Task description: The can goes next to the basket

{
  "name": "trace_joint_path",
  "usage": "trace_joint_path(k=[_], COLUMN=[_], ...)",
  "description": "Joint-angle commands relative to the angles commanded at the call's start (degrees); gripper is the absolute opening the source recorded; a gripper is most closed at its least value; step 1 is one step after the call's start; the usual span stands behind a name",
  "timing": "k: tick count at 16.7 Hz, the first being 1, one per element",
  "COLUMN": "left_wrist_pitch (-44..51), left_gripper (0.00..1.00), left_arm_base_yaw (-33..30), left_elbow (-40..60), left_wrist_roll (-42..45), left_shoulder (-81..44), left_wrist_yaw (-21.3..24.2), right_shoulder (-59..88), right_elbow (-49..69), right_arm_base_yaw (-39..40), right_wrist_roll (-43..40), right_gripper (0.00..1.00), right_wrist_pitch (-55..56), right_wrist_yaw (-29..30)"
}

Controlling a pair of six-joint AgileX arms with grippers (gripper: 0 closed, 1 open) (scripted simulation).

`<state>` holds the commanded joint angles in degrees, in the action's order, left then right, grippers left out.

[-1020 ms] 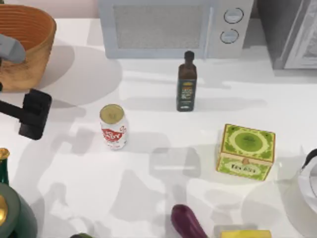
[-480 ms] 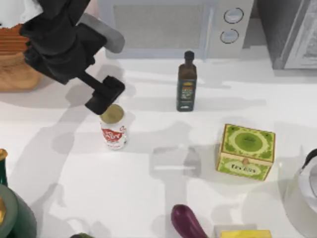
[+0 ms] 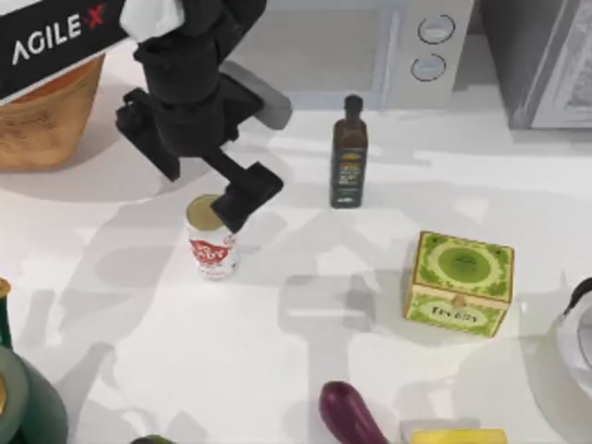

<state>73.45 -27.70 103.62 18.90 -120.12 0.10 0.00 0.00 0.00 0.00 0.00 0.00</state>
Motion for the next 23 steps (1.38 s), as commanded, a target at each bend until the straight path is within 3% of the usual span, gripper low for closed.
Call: trace_joint_path(k=[5,12,17,23], left_wrist_pitch=[-0.3,-11.6,-12.6,-12.6], left_gripper=[1.0,1.0,1.0,0.55], left_arm_base_yaw=[0.3,0.1,0.1,0.1], left_elbow=[-0.3,-9.5,-10.3,-10.3], left_wrist_roll=[0.0,0.1,0.1,0.1], left_shoulder=[0.1,-2.0,-2.2,-2.2], left_wrist_yaw=[0.0,0.0,0.0,0.0], right_shoulder=[0.0,0.0,0.0,0.0], right_elbow=[0.0,0.0,0.0,0.0], right_arm_base_yaw=[0.0,0.0,0.0,0.0], right_wrist_roll=[0.0,0.0,0.0,0.0], right_gripper=[1.0,1.0,1.0,1.0], right_wrist_pitch=[0.0,0.0,0.0,0.0], right_wrist_yaw=[0.0,0.0,0.0,0.0])
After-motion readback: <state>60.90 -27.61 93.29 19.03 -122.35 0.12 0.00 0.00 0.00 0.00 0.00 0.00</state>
